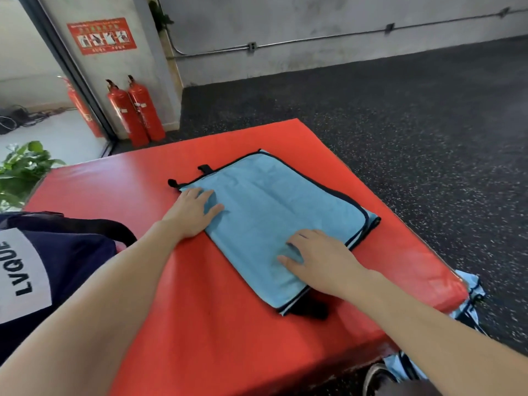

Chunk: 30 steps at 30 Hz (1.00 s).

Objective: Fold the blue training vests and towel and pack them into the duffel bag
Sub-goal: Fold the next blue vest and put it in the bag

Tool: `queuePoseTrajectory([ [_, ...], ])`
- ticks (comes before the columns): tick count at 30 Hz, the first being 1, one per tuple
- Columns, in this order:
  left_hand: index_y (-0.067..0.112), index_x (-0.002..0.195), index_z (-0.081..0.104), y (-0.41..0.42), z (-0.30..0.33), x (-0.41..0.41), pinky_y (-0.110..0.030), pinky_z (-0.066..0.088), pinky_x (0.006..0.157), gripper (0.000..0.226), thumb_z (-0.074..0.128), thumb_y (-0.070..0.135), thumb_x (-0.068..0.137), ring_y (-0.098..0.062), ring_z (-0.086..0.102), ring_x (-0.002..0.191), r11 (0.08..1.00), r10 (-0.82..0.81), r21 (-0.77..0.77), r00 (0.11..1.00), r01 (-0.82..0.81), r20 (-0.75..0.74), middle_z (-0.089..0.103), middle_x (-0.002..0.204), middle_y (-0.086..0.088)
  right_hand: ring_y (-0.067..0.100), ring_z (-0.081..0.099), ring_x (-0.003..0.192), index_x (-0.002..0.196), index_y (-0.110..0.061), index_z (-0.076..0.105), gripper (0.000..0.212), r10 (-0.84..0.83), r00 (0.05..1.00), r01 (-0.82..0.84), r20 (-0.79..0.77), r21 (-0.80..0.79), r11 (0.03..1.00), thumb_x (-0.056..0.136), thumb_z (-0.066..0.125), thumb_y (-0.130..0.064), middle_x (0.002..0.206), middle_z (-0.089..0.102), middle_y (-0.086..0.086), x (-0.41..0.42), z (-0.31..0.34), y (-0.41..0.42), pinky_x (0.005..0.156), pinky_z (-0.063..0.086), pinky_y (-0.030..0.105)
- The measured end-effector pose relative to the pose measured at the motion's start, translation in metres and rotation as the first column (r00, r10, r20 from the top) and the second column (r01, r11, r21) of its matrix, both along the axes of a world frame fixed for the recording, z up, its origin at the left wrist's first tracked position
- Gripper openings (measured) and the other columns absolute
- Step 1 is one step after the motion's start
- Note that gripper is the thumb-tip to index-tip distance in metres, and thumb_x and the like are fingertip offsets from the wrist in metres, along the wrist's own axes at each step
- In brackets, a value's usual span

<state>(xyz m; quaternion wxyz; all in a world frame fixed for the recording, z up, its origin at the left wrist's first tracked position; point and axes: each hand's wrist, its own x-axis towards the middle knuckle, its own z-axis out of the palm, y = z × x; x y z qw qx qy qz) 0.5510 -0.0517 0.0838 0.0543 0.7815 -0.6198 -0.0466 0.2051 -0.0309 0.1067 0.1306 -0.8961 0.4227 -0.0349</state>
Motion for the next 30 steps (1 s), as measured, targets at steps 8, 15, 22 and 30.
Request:
queuePoseTrajectory([
  [8,0.032,0.142,0.051,0.051,-0.003,-0.086,-0.045,0.018,0.118,0.074,0.025,0.076,0.089,-0.025,0.028,0.144,0.986,-0.075,-0.152,0.997,0.073,-0.012,0.042,0.152,-0.003,0.019,0.058,0.107,0.109,-0.021,0.063,0.035,-0.001,1.0,0.0,0.008,0.038,0.999,0.097,0.051,-0.052,0.112,0.059,-0.005,-0.009,0.007,0.001,0.087,0.051,0.039],
  [15,0.031,0.112,0.071,0.14,0.003,-0.205,-0.031,0.041,0.095,0.055,0.04,0.072,0.091,-0.008,0.056,0.107,0.95,-0.243,-0.236,0.956,0.202,-0.161,0.067,0.105,0.015,0.019,0.057,0.117,0.115,-0.025,0.065,0.032,-0.048,0.997,0.046,0.059,0.035,0.998,0.097,0.053,-0.05,0.123,0.063,-0.005,-0.041,0.024,0.011,0.089,0.046,0.035],
  [22,0.031,0.096,0.07,0.157,0.002,-0.231,-0.037,0.043,0.086,0.023,0.064,0.052,0.087,-0.015,0.056,0.095,0.976,-0.029,-0.214,0.958,-0.035,-0.287,0.055,0.089,0.012,0.014,0.062,0.102,0.106,-0.025,0.067,0.025,-0.078,0.984,0.068,0.158,0.069,0.995,0.095,0.058,-0.046,0.108,0.069,-0.008,-0.071,0.026,0.035,0.083,0.051,0.035],
  [30,0.027,0.081,0.069,0.185,0.007,-0.201,-0.032,0.042,0.074,0.014,0.074,0.039,0.084,-0.014,0.056,0.08,0.989,-0.025,-0.15,0.957,-0.019,-0.288,0.057,0.077,0.011,0.01,0.063,0.09,0.099,-0.026,0.07,0.018,-0.081,0.971,0.059,0.225,0.1,0.993,0.095,0.06,-0.041,0.095,0.069,-0.012,-0.086,0.021,0.051,0.083,0.055,0.038],
])
